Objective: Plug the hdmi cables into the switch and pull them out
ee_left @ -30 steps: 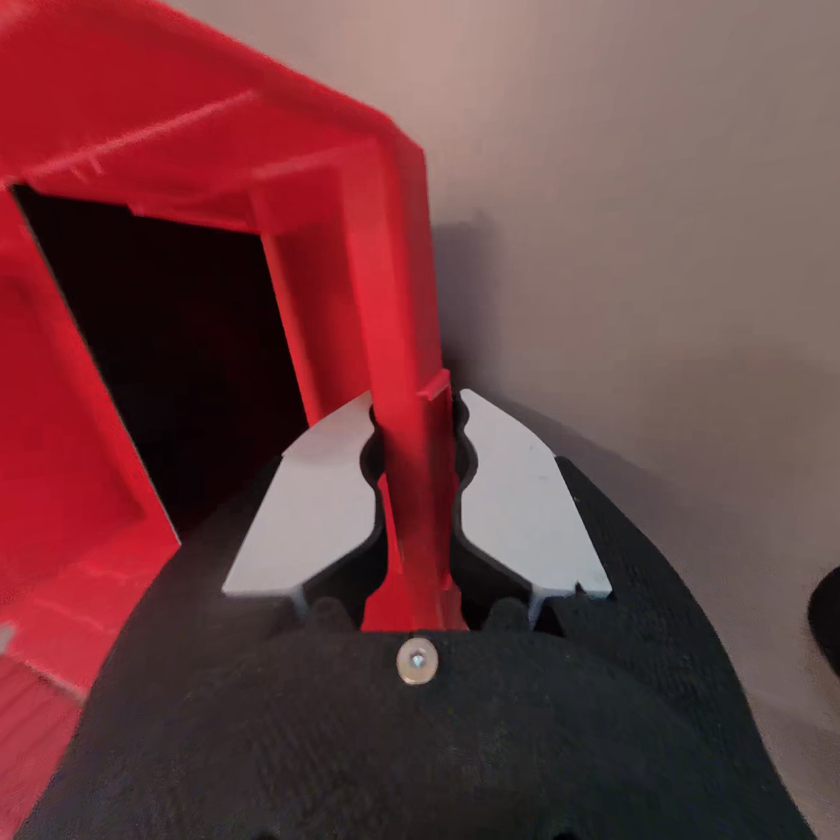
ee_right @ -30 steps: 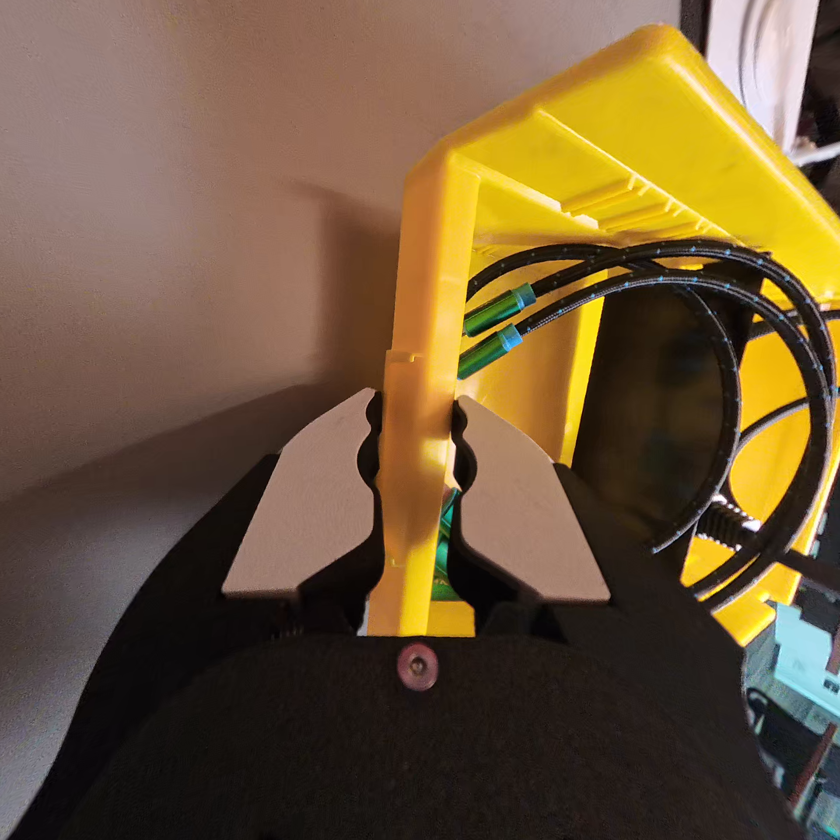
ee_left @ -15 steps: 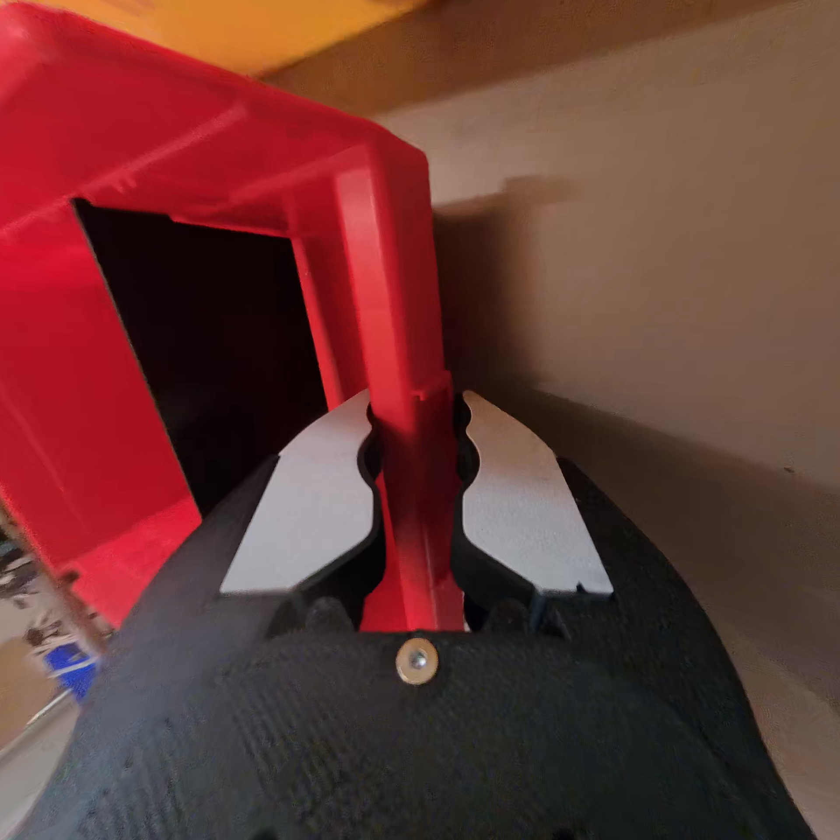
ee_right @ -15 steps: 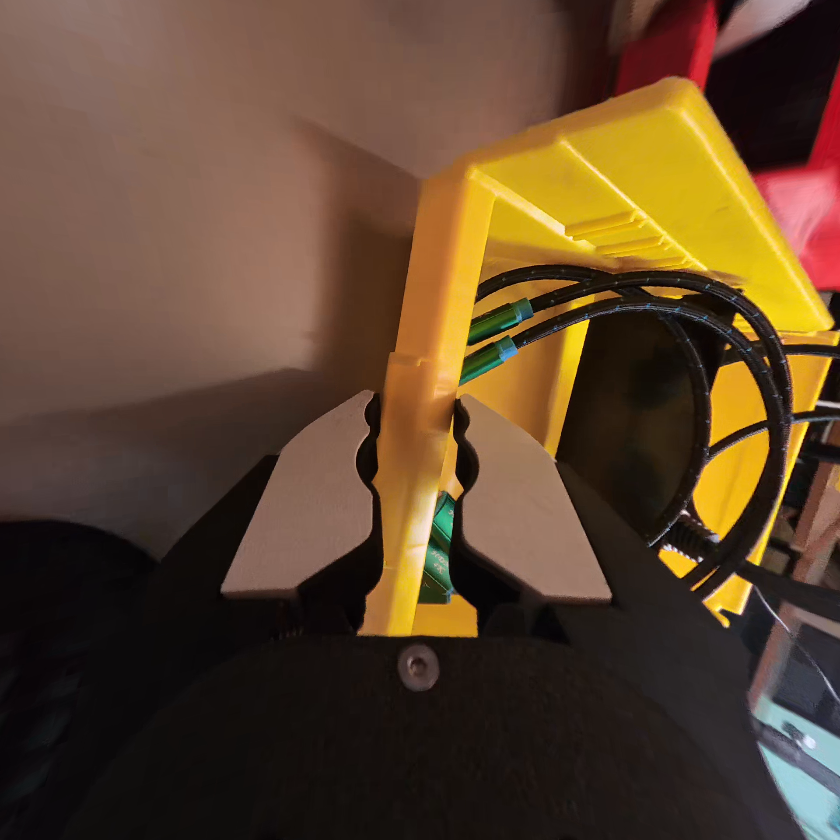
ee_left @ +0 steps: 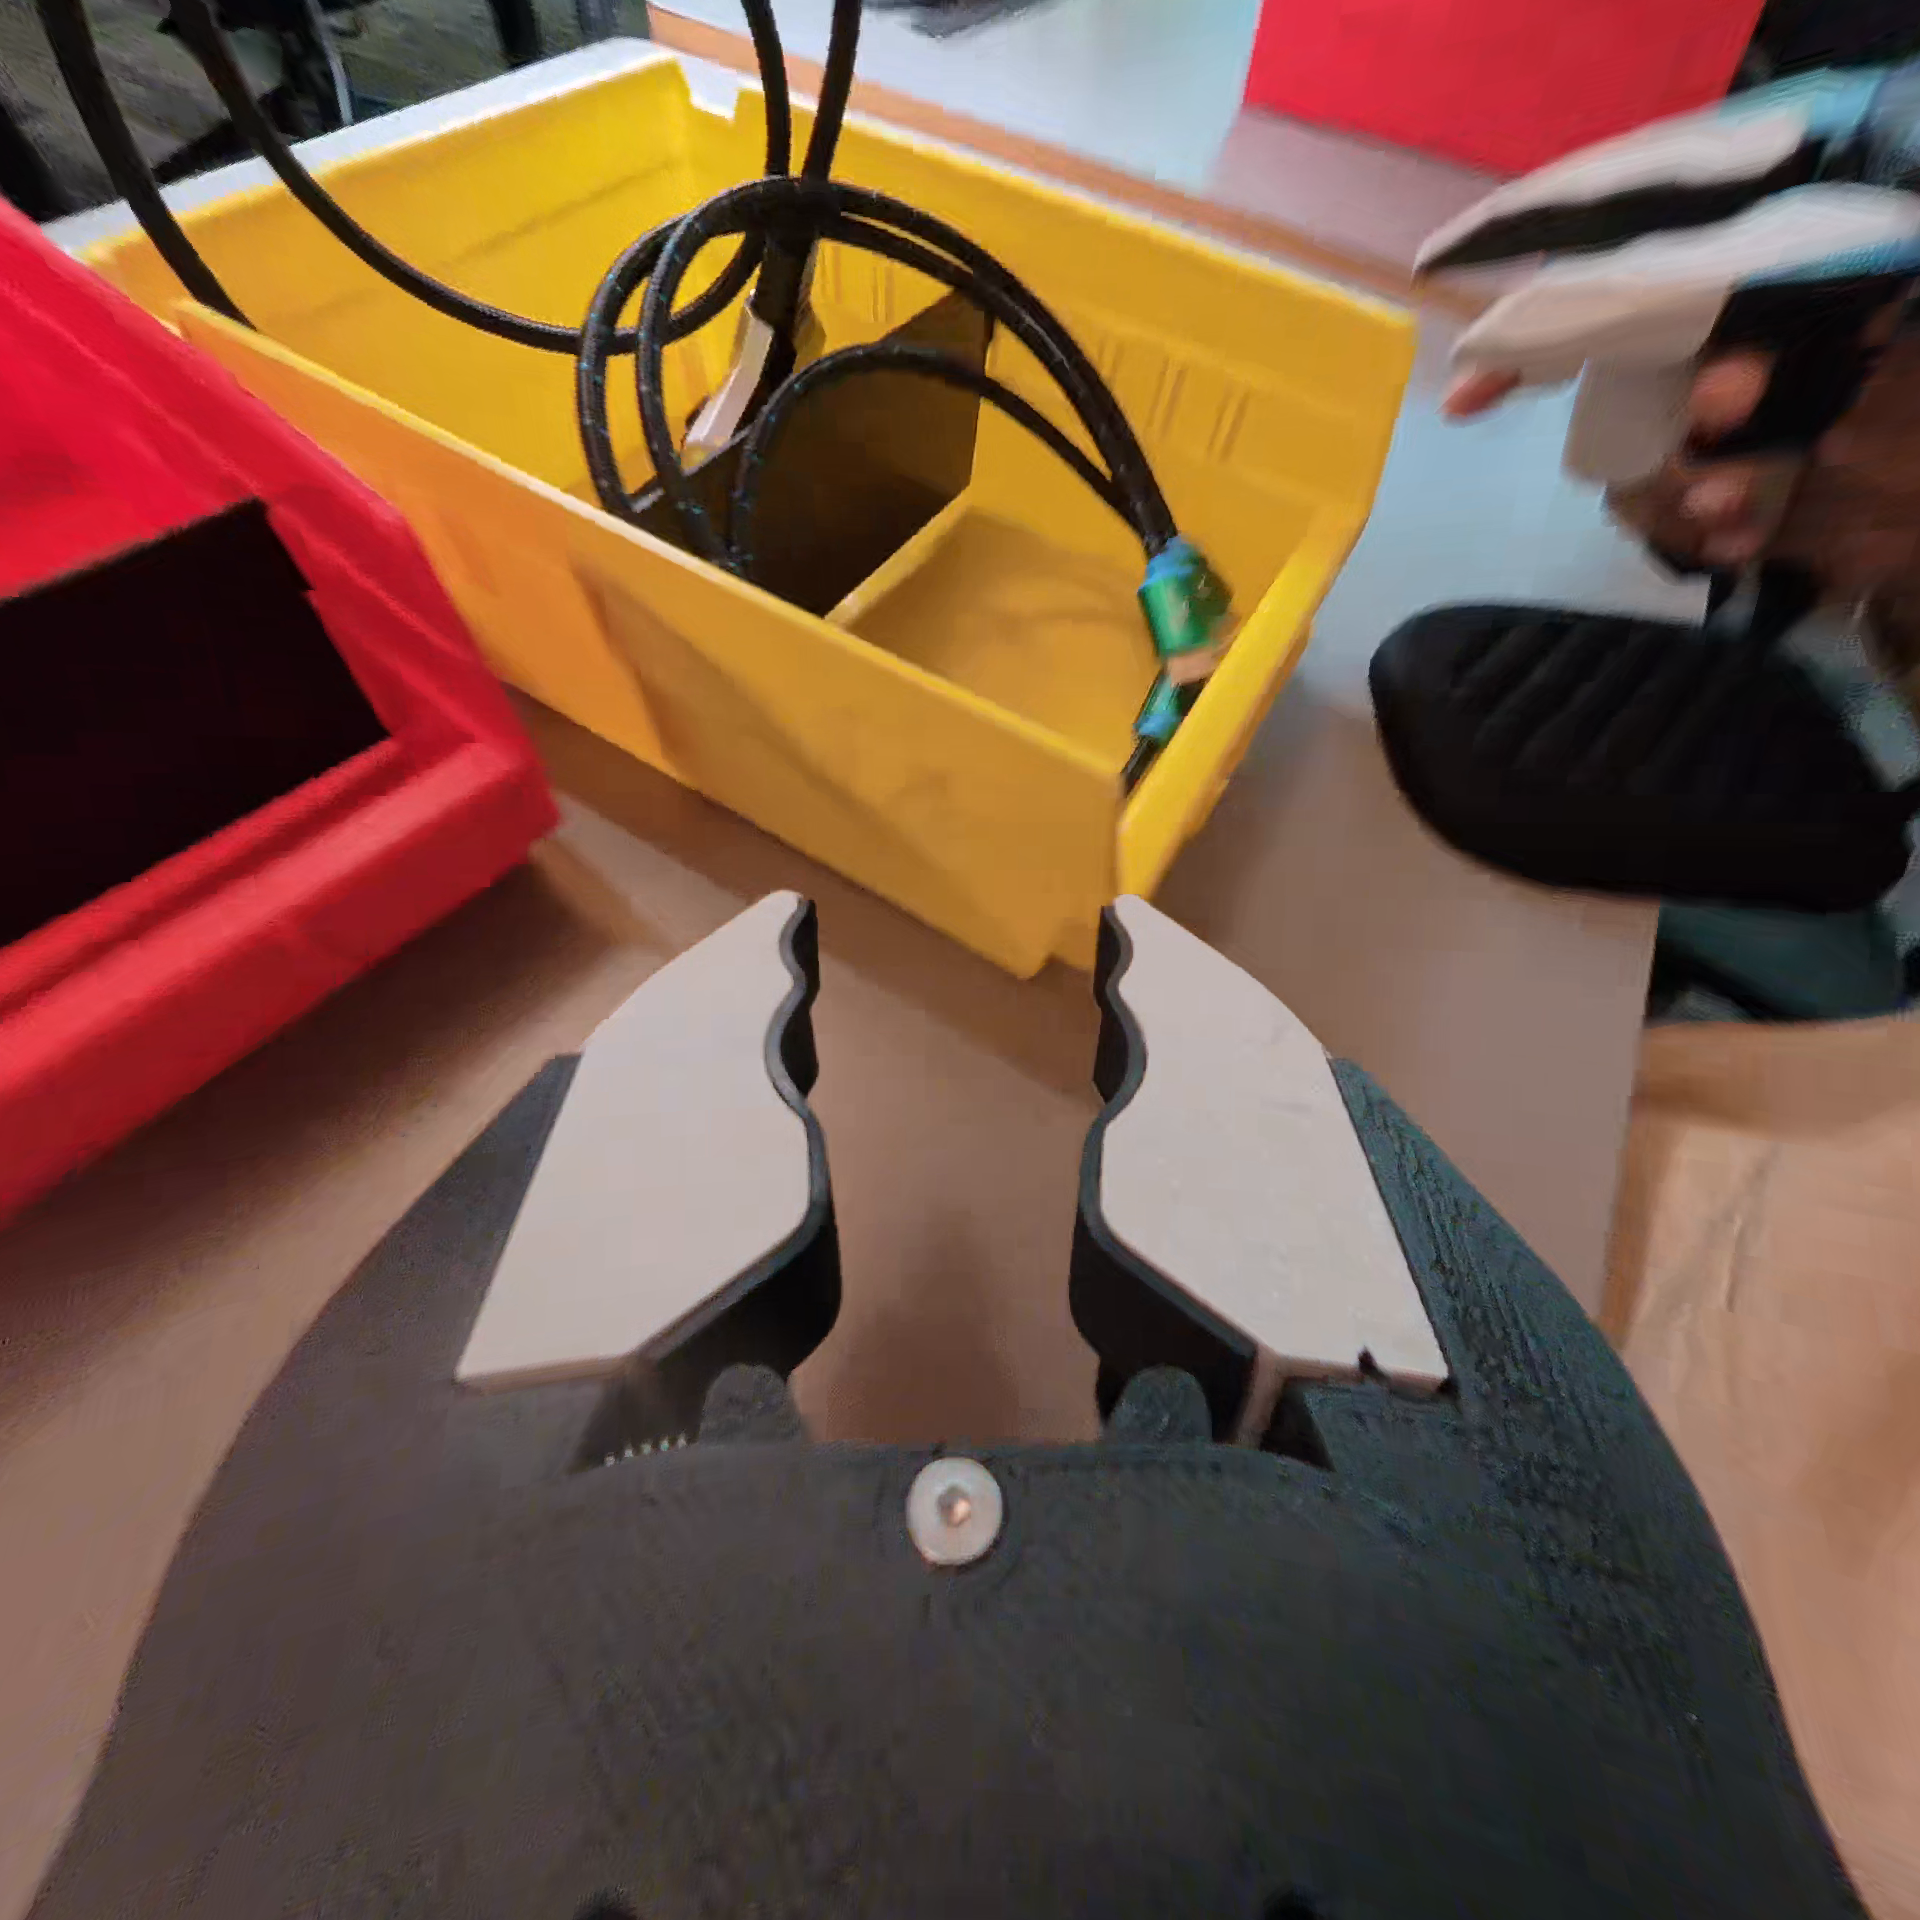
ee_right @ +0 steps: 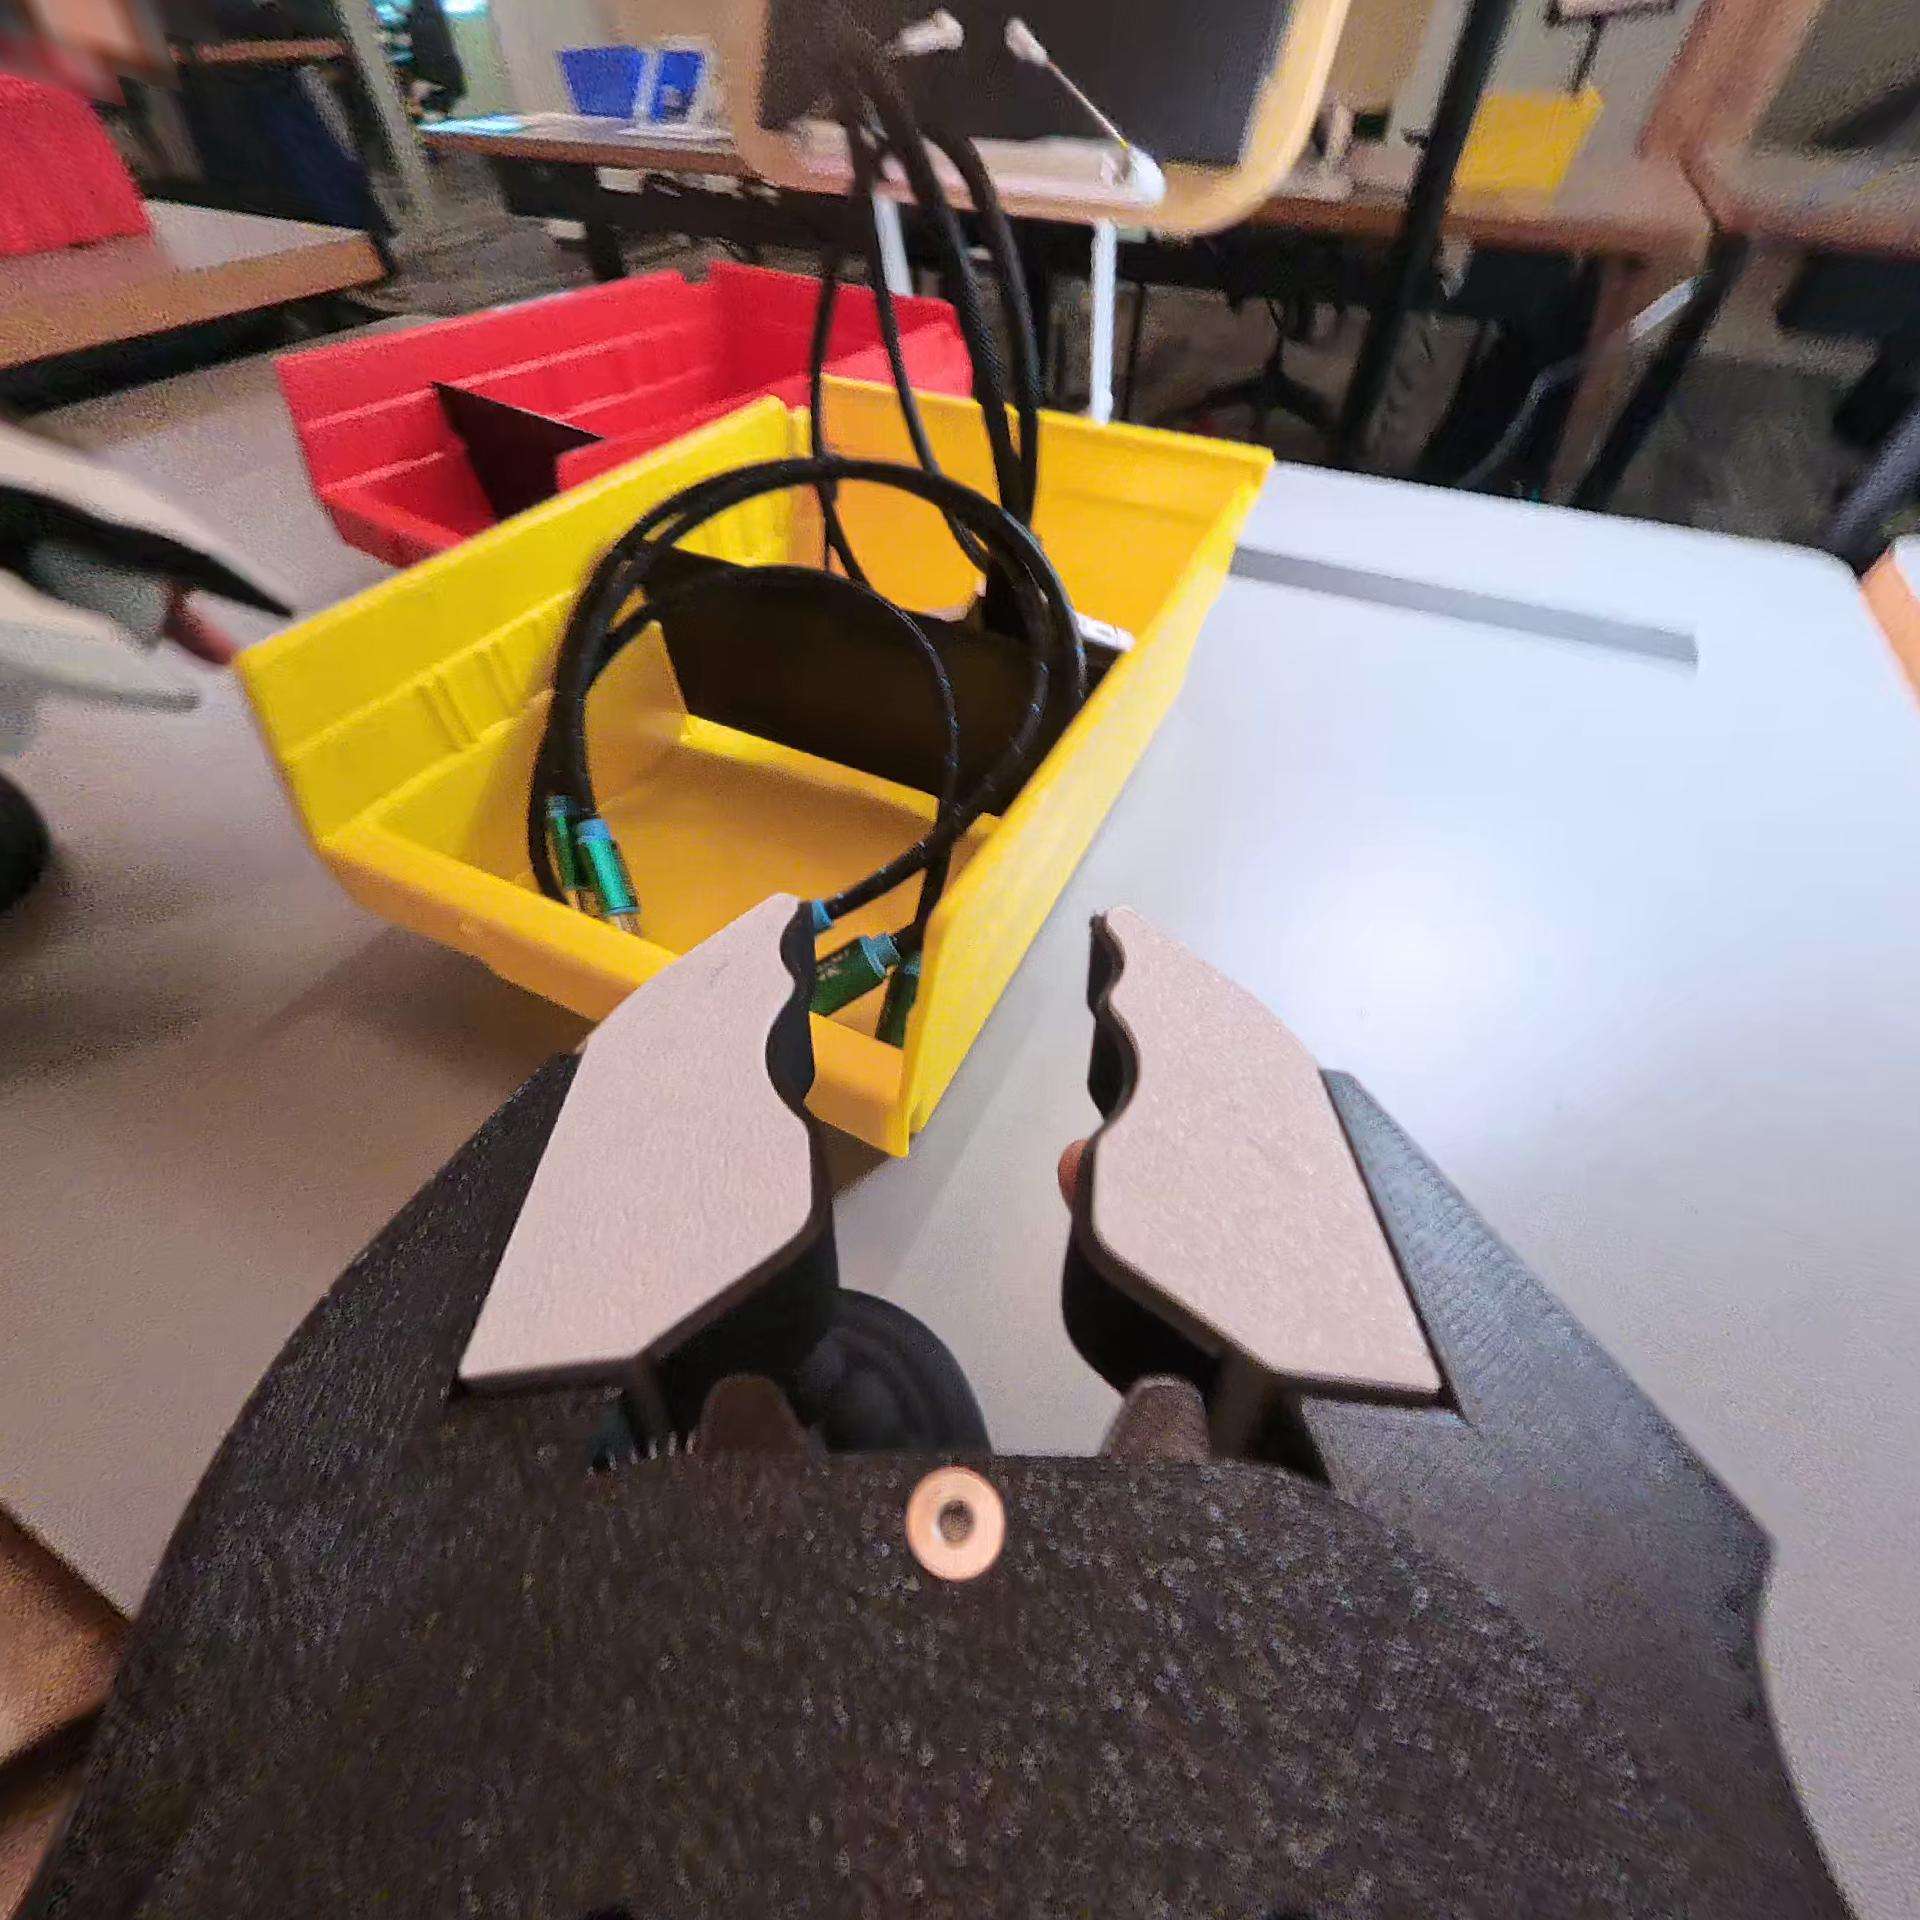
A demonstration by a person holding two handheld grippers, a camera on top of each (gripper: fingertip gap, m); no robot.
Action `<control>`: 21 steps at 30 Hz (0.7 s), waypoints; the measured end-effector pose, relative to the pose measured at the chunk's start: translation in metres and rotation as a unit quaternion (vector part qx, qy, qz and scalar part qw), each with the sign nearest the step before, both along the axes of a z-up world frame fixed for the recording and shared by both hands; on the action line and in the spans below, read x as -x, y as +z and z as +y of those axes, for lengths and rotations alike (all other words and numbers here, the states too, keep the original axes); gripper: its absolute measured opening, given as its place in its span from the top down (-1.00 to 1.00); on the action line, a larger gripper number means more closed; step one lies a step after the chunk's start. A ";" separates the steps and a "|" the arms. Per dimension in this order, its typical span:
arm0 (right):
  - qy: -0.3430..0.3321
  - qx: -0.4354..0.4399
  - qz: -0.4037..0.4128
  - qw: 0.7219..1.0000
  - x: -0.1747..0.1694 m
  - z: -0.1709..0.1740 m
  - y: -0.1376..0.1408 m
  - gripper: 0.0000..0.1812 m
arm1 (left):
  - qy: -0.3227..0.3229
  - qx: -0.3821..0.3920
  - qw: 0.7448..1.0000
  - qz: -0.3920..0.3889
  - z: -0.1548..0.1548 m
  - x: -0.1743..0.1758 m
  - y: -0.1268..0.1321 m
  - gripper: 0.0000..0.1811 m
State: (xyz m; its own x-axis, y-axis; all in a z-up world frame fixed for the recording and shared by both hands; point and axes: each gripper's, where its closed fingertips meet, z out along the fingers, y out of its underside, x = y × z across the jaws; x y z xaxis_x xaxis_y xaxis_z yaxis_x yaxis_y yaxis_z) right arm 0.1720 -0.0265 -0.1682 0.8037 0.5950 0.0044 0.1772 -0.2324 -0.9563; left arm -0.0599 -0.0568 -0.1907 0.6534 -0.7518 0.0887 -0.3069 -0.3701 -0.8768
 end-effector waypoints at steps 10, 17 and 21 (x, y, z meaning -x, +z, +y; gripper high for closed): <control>-0.059 0.097 0.015 0.993 0.033 0.037 -0.049 0.58 | 0.181 -0.021 0.978 -0.103 0.026 -0.044 -0.025 0.47; -0.076 0.072 0.026 0.994 0.027 0.038 -0.043 0.84 | 0.210 -0.078 0.973 -0.047 0.034 -0.035 -0.022 0.67; -0.082 0.050 -0.008 0.995 0.029 0.035 -0.041 0.87 | 0.212 -0.077 0.973 -0.057 0.034 -0.032 -0.018 0.69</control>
